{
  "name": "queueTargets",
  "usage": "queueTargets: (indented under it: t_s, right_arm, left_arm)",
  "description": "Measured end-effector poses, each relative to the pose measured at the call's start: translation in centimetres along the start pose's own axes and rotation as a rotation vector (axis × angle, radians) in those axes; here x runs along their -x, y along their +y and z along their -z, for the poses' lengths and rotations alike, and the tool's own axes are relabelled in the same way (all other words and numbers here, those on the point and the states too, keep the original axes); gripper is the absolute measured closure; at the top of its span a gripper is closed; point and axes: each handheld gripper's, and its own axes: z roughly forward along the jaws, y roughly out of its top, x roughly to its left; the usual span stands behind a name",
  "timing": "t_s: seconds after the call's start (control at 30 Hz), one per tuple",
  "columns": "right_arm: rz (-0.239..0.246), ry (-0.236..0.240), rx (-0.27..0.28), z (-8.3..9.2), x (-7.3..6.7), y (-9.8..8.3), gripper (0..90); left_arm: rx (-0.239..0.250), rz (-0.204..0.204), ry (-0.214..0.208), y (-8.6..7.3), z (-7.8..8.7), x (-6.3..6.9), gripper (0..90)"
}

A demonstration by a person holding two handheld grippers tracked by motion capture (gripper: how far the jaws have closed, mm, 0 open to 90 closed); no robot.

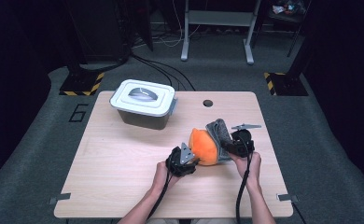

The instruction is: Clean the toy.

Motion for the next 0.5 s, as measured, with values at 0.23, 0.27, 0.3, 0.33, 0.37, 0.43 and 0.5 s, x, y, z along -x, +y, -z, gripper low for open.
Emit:
queueTargets:
  t_s: [0.23, 0.27, 0.3, 0.33, 0.37, 0.43, 0.5]
  right_arm:
    - [0.002, -0.003, 0.030, 0.6, 0.0, -0.1, 75.2]
    - [-0.006, -0.002, 0.030, 0.9, -0.1, -0.1, 75.2]
    - [-0.007, 0.006, 0.051, 1.4, -0.2, -0.1, 75.2]
    - [-0.007, 0.006, 0.051, 1.4, -0.2, -0.1, 75.2]
    - [-0.012, 0.011, 0.060, 1.8, -0.4, 0.0, 75.2]
    - [-0.003, 0.030, 0.082, 2.8, -1.2, 0.3, 75.2]
    - [0.023, 0.039, 0.084, 3.4, -2.0, 0.8, 75.2]
  left_arm:
    - [0.004, 0.092, -0.048, 0.2, 0.3, -0.7, 74.3]
    - [0.003, 0.113, -0.061, 0.3, 0.4, -0.8, 75.2]
    - [0.003, 0.161, -0.078, 0.5, 0.7, -1.1, 76.1]
    - [0.003, 0.161, -0.078, 0.5, 0.7, -1.1, 76.1]
    - [0.002, 0.190, -0.085, 0.7, 0.8, -1.2, 76.1]
    - [-0.006, 0.226, -0.110, 1.2, 1.4, -1.4, 76.0]
    - [-0.015, 0.226, -0.119, 1.5, 1.5, -1.4, 76.0]
